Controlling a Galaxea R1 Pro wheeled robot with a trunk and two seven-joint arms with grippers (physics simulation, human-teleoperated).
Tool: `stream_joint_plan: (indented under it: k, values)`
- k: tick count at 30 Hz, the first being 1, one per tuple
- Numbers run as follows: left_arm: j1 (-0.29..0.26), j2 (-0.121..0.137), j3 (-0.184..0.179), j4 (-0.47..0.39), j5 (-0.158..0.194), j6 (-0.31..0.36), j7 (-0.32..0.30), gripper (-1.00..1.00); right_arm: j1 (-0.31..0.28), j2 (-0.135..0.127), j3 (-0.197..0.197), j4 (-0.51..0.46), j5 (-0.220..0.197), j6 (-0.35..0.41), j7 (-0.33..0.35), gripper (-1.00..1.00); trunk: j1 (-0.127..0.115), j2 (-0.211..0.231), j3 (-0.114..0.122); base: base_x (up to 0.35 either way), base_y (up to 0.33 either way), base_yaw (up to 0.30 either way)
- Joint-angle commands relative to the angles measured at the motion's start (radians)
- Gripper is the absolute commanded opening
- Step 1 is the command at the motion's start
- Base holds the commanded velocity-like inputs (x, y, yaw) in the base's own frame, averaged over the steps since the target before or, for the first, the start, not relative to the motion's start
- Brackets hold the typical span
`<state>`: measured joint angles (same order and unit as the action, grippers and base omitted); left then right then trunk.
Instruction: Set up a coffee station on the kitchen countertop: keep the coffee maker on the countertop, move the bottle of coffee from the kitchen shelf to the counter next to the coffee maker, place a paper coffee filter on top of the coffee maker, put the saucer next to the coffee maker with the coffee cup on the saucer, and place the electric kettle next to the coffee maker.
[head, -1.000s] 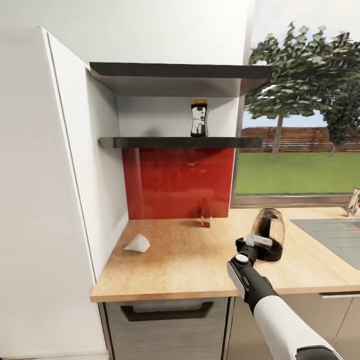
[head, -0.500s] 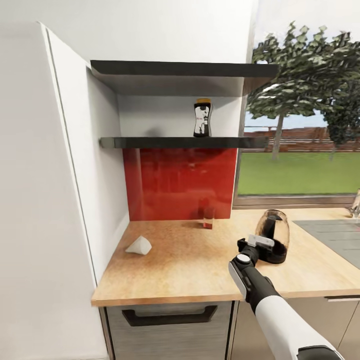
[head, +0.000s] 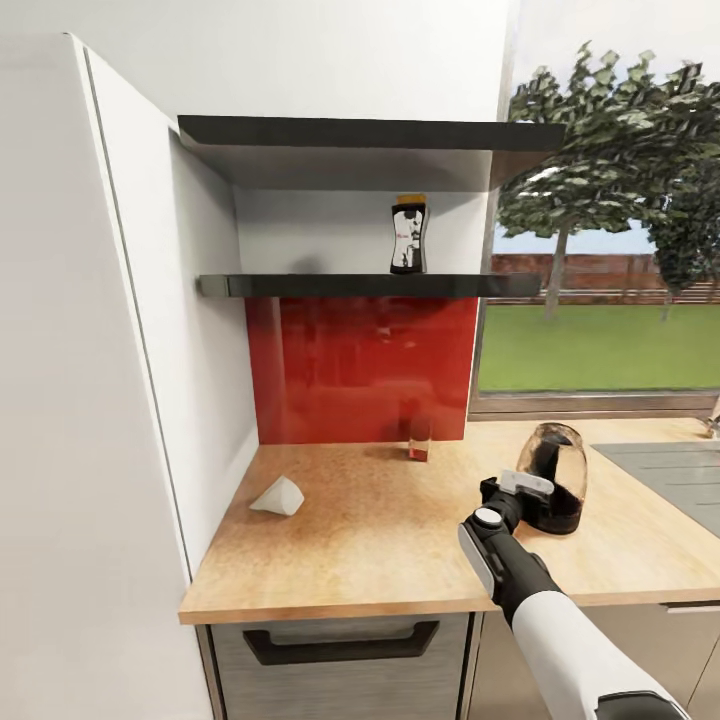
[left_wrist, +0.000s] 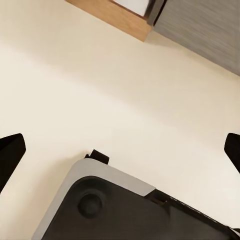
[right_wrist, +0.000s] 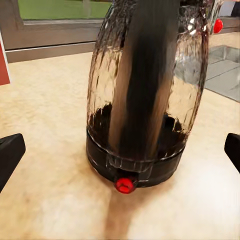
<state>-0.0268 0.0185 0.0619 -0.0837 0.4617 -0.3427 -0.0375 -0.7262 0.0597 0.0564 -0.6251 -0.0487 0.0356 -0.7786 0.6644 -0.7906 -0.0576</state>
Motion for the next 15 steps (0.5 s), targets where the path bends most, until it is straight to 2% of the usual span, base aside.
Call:
stream_joint_plan:
  k: [1,8,15]
  values:
    - [-0.001,0.000,0.006,0.001,0.000,-0.002,-0.004,1.00,-0.001,-0.001,0.005,-0.001,-0.005,0.003,-0.007,1.00,0.000,-0.001,-0.002,0.001,0.000,0.000]
    - [-0.001,0.000,0.006,0.011,-0.001,0.002,-0.004,1.00,-0.001,-0.001,0.005,-0.001,-0.005,0.004,-0.007,1.00,0.000,-0.001,-0.002,0.086,-0.080,0.000]
    - [-0.001,0.001,0.005,0.012,-0.001,0.002,-0.004,1.00,-0.001,-0.011,0.005,-0.001,-0.004,0.009,-0.007,1.00,0.000,-0.001,-0.002,0.023,-0.022,0.000]
